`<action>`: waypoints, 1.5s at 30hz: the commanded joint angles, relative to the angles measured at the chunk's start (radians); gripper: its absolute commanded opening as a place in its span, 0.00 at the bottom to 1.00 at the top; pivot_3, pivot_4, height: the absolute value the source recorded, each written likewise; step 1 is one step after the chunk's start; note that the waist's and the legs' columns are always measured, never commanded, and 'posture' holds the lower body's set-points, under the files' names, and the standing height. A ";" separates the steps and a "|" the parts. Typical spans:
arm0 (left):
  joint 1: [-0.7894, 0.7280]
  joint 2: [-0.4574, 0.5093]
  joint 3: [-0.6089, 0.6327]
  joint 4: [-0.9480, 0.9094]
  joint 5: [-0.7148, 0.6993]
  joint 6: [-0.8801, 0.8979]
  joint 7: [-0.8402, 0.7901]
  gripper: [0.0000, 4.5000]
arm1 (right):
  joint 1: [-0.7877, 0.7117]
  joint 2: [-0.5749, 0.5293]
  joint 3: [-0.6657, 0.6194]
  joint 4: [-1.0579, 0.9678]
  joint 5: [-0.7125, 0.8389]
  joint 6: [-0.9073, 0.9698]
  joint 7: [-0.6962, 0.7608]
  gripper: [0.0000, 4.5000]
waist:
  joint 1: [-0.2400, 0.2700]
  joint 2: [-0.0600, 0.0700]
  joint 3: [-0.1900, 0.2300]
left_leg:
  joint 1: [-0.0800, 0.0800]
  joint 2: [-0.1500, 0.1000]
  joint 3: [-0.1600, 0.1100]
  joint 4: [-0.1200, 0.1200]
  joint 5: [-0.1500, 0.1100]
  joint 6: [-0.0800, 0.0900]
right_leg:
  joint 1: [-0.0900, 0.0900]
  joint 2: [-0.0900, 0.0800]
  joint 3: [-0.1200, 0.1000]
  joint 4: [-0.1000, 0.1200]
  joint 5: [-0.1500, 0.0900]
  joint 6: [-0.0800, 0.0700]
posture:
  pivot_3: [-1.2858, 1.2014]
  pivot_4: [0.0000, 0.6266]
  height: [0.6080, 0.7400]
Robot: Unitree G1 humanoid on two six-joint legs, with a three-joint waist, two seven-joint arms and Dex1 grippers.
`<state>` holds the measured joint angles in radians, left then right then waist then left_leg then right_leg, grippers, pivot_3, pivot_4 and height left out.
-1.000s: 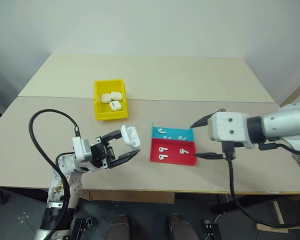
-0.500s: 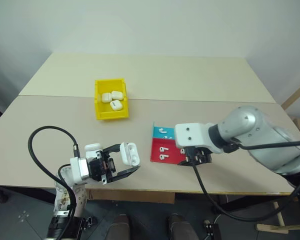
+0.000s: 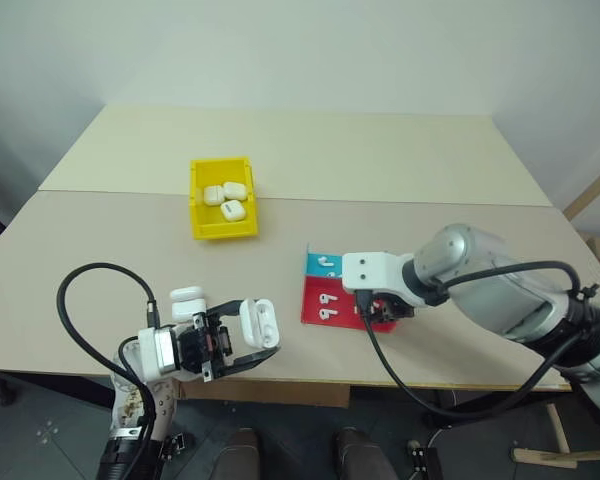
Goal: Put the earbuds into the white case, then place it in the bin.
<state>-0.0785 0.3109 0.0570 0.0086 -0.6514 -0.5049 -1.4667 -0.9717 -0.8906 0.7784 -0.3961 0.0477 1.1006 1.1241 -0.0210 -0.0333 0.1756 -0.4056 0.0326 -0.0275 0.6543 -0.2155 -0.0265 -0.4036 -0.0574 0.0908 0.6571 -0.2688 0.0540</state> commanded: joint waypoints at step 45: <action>-0.007 0.011 0.000 -0.034 0.021 -0.056 0.048 0.60 | -0.005 0.102 0.027 0.204 -0.169 -0.102 0.025 0.52 | -0.016 0.000 0.000 | 0.000 0.000 0.000 0.000 0.000 0.000 | 0.000 0.000 0.000 0.000 0.000 0.000 | 0.52 0.24 1.00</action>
<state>-0.0784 0.3219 0.0530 -0.0110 -0.6281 -0.5380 -1.4264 -0.9701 -0.7898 0.8155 -0.1851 -0.1054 1.0135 1.1448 -0.0375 -0.0333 0.1756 -0.4060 0.0329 -0.0280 0.6538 -0.2156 -0.0264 -0.4038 -0.0571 0.0905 0.6567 -0.2688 0.0541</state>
